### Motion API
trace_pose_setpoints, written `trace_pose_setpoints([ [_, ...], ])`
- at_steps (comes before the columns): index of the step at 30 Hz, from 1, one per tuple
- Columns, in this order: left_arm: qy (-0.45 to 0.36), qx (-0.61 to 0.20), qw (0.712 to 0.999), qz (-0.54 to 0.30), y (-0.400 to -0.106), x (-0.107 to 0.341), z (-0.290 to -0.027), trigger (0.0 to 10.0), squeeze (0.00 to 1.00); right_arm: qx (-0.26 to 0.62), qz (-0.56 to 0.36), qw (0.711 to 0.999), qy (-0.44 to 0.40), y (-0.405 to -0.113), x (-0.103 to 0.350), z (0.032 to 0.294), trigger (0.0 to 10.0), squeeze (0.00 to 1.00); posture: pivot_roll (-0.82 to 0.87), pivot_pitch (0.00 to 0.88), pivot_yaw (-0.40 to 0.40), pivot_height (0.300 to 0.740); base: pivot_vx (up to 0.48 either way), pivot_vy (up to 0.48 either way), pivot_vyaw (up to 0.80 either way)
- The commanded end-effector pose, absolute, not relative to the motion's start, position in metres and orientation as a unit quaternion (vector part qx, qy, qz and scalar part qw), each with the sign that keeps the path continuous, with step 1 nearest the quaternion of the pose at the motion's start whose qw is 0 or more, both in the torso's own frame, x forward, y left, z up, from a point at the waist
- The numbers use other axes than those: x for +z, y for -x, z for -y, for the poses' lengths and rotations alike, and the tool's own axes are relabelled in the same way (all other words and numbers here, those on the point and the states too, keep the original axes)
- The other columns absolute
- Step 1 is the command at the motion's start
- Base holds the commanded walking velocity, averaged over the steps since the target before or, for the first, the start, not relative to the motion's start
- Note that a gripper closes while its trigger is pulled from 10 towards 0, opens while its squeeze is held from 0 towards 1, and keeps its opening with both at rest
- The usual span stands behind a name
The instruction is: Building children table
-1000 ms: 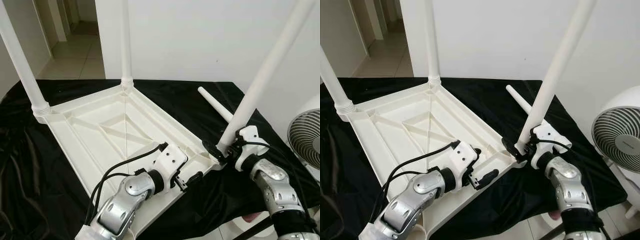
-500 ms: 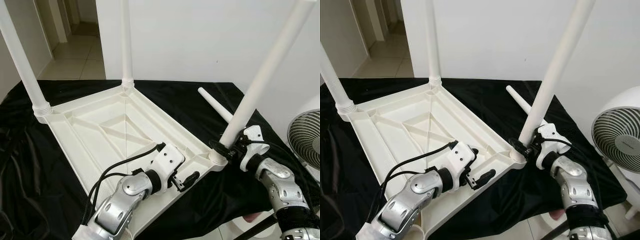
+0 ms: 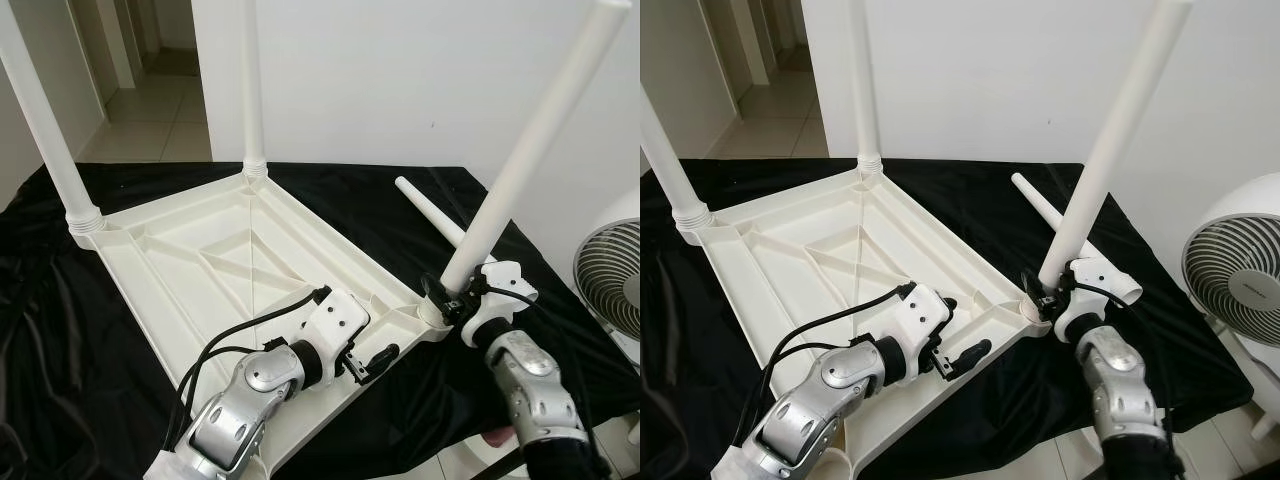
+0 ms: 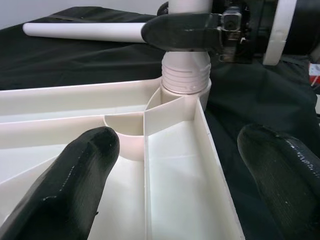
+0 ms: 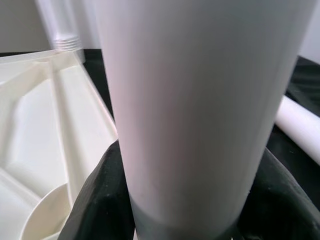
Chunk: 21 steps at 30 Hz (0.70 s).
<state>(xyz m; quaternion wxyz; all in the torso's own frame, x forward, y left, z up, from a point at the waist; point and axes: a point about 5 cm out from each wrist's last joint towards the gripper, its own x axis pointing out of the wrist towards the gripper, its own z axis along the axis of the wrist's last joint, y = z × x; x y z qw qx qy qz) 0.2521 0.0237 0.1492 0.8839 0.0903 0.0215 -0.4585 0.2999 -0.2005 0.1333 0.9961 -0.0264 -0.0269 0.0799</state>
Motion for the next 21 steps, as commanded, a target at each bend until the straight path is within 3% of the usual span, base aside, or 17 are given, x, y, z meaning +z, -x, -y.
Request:
trace_pose_setpoints([
  [1, -0.092, -0.471, 0.877, -0.024, -0.251, 0.149, -0.023, 10.0, 0.0, 0.043, -0.018, 0.999, 0.027, -0.293, 0.114, 0.202, 0.0, 0.0, 0.01, 0.028, -0.012, 0.74, 0.0, 0.0, 0.0],
  [13, -0.091, -0.468, 0.879, -0.024, -0.251, 0.15, -0.024, 10.0, 0.0, -0.094, -0.008, 0.995, -0.009, -0.282, 0.116, 0.165, 0.0, 0.0, 0.02, 0.025, -0.012, 0.74, 0.0, 0.0, 0.0],
  [16, -0.089, -0.467, 0.879, -0.023, -0.251, 0.151, -0.024, 10.0, 0.0, -0.089, -0.001, 0.996, -0.022, -0.28, 0.118, 0.156, 0.0, 0.0, 0.02, 0.025, -0.012, 0.74, 0.0, 0.0, 0.0],
  [17, -0.089, -0.468, 0.879, -0.023, -0.251, 0.151, -0.023, 10.0, 0.0, -0.071, -0.004, 0.997, -0.032, -0.28, 0.118, 0.151, 4.2, 0.0, 0.02, 0.025, -0.012, 0.74, 0.0, 0.0, 0.0],
  [18, -0.089, -0.468, 0.879, -0.023, -0.251, 0.151, -0.023, 10.0, 0.0, -0.071, -0.004, 0.997, -0.032, -0.28, 0.118, 0.151, 4.2, 0.0, 0.02, 0.025, -0.012, 0.74, 0.0, 0.0, 0.0],
  [19, -0.09, -0.468, 0.879, -0.023, -0.251, 0.151, -0.023, 10.0, 0.0, -0.06, -0.001, 0.998, -0.034, -0.28, 0.119, 0.15, 10.0, 0.0, 0.02, 0.025, -0.012, 0.74, 0.0, 0.0, 0.0],
  [21, -0.091, -0.468, 0.879, -0.023, -0.251, 0.151, -0.024, 10.0, 0.0, -0.05, -0.002, 0.998, -0.033, -0.281, 0.12, 0.15, 10.0, 0.0, 0.02, 0.023, -0.015, 0.74, 0.0, 0.0, 0.0],
])
